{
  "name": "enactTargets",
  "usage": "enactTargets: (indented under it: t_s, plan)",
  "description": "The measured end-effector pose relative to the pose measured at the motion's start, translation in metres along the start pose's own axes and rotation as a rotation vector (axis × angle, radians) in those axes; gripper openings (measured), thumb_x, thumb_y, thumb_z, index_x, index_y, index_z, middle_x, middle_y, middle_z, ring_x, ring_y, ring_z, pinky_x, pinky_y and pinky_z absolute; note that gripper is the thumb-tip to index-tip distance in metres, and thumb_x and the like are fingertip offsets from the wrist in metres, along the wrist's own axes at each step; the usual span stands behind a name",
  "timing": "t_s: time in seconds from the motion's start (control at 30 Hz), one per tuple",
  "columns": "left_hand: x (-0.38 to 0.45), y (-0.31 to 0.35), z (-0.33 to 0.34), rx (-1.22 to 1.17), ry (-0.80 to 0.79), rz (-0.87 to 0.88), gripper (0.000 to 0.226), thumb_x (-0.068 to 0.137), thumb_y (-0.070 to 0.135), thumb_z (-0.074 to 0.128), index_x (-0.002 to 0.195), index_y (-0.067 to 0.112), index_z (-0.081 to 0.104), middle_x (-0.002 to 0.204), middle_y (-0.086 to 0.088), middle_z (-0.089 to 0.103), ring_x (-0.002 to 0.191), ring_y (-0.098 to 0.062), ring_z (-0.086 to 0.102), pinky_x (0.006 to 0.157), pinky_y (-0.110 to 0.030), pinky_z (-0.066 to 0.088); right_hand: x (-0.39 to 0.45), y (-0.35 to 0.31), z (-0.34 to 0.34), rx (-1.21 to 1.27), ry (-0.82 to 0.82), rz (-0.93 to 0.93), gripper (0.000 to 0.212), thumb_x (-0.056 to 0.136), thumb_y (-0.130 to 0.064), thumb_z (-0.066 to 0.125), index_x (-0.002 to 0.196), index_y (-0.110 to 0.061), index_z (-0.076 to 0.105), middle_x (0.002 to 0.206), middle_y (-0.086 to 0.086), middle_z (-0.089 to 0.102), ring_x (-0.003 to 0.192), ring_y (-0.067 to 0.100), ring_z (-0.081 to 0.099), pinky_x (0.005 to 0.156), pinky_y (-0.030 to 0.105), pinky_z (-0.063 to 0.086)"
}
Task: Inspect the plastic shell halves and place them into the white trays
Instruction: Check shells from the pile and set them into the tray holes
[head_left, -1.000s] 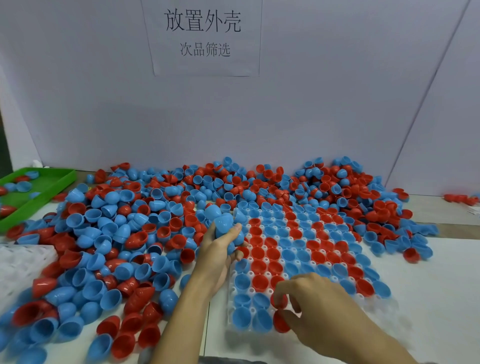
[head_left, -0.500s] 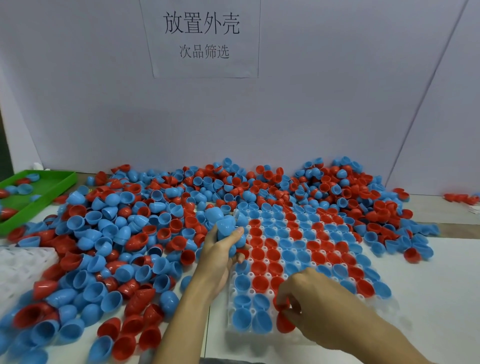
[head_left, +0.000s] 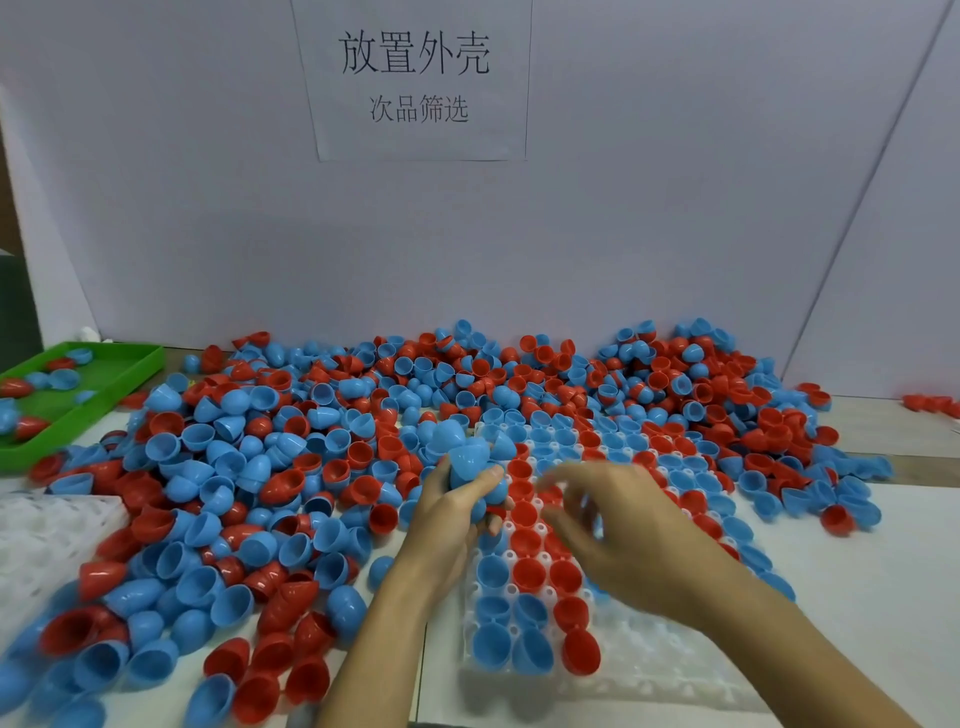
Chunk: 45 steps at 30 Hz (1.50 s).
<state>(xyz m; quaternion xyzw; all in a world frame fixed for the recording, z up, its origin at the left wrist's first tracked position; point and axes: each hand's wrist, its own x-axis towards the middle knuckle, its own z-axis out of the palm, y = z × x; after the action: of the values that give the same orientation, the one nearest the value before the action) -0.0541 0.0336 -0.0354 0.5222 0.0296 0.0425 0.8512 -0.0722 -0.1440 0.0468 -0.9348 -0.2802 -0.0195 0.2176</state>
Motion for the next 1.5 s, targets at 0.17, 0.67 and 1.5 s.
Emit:
enactTargets:
  t_s: [0.17,0.67,1.5]
  plan:
    - [-0.005,0.002,0.002,0.013,-0.122,-0.016,0.018,0.078,0.020,0.073,0.096,0.019,0.076,0.080,-0.008,0.067,0.067,-0.017,0.063,0.050,-0.025,0.045,0.041,-0.004,0.011,0.141,0.102,-0.007,0.038,0.098,-0.030,0.058,0.136,-0.031,0.053,0.125,-0.010,0.053,0.108,0.008,0.056,0.093,0.021,0.047]
    - [-0.003,0.004,0.011,-0.072,0.098,-0.020,0.013,0.097,0.012,0.062,0.108,0.009,0.069,0.088,-0.016,0.073,0.072,-0.019,0.067,0.059,-0.029,0.050,0.039,0.003,0.031,0.281,0.234,0.105,0.023,0.088,-0.040,0.070,0.077,-0.020,0.070,0.078,-0.006,0.065,0.068,0.008,0.061,0.061,0.018,0.050]
    - [-0.009,0.006,0.012,-0.013,-0.084,0.029,0.012,0.087,0.015,0.073,0.098,0.013,0.073,0.086,-0.012,0.062,0.067,-0.016,0.060,0.050,-0.022,0.042,-0.025,0.025,-0.025,0.005,-0.122,0.175,0.012,0.088,-0.021,0.075,0.099,-0.025,0.077,0.078,-0.018,0.068,0.074,-0.007,0.065,0.062,0.012,0.054]
